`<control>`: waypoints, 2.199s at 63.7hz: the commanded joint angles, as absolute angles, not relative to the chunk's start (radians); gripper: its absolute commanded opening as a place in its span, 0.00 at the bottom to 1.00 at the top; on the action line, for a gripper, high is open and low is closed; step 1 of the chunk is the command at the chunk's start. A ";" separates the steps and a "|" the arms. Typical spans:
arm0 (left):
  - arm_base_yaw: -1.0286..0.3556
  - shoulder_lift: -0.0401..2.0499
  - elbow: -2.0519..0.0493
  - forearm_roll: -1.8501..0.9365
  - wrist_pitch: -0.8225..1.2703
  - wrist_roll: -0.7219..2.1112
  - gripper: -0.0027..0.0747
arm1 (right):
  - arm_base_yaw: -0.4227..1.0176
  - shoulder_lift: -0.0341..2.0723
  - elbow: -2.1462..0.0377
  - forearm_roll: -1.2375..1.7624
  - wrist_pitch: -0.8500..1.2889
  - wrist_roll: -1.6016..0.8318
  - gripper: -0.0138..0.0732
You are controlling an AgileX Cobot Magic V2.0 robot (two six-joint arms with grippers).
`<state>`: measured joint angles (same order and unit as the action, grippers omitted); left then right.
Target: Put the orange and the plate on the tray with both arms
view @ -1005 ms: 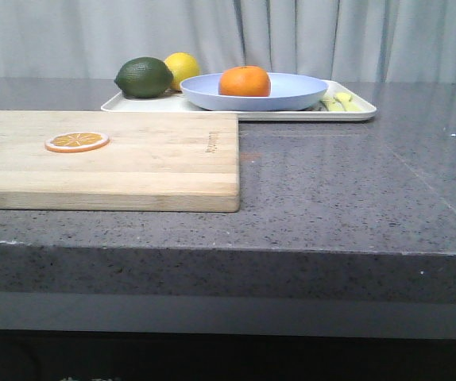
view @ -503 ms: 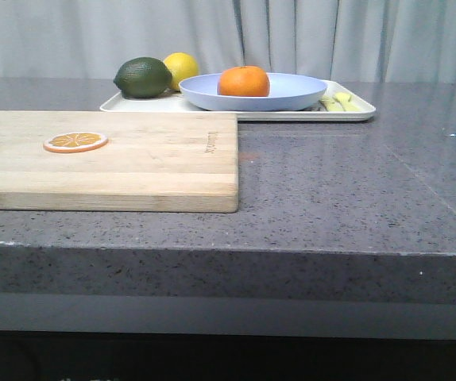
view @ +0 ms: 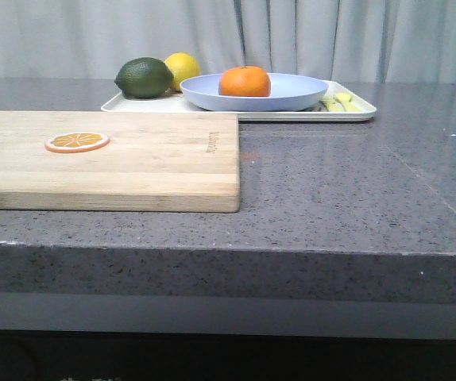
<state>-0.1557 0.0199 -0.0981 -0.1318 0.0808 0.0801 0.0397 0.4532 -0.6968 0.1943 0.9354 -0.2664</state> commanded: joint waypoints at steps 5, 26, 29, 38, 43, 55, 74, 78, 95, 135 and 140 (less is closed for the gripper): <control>-0.150 -0.024 -0.004 -0.199 -0.057 0.071 0.01 | 0.036 0.455 -0.720 0.209 0.869 -0.267 0.08; -0.150 -0.024 0.034 -0.197 -0.049 0.071 0.01 | 0.036 0.455 -0.720 0.209 0.868 -0.267 0.08; -0.150 -0.024 0.034 -0.197 -0.049 0.071 0.01 | 0.036 0.455 -0.720 0.209 0.868 -0.267 0.08; -0.150 -0.024 0.034 -0.207 -0.049 0.069 0.01 | 0.036 0.455 -0.720 0.209 0.868 -0.267 0.08; -0.150 -0.024 0.034 -0.156 -0.049 0.021 0.01 | 0.036 0.455 -0.720 0.209 0.868 -0.267 0.08; -0.150 -0.024 0.034 -0.060 -0.045 -0.107 0.01 | 0.036 0.455 -0.720 0.209 0.868 -0.267 0.08; -0.150 -0.024 0.034 -0.078 -0.041 -0.100 0.01 | 0.036 0.455 -0.720 0.209 0.868 -0.267 0.08; -0.150 -0.024 0.034 -0.077 -0.041 -0.100 0.01 | 0.036 0.455 -0.720 0.209 0.868 -0.267 0.08; -0.150 -0.024 0.034 -0.077 -0.041 -0.100 0.01 | 0.036 0.455 -0.720 0.209 0.868 -0.267 0.08; -0.150 -0.024 0.034 -0.077 -0.041 -0.100 0.01 | 0.025 0.422 -0.710 0.182 0.828 -0.267 0.08; -0.150 -0.024 0.034 -0.077 -0.041 -0.100 0.01 | 0.013 0.351 -0.652 0.174 0.706 -0.267 0.08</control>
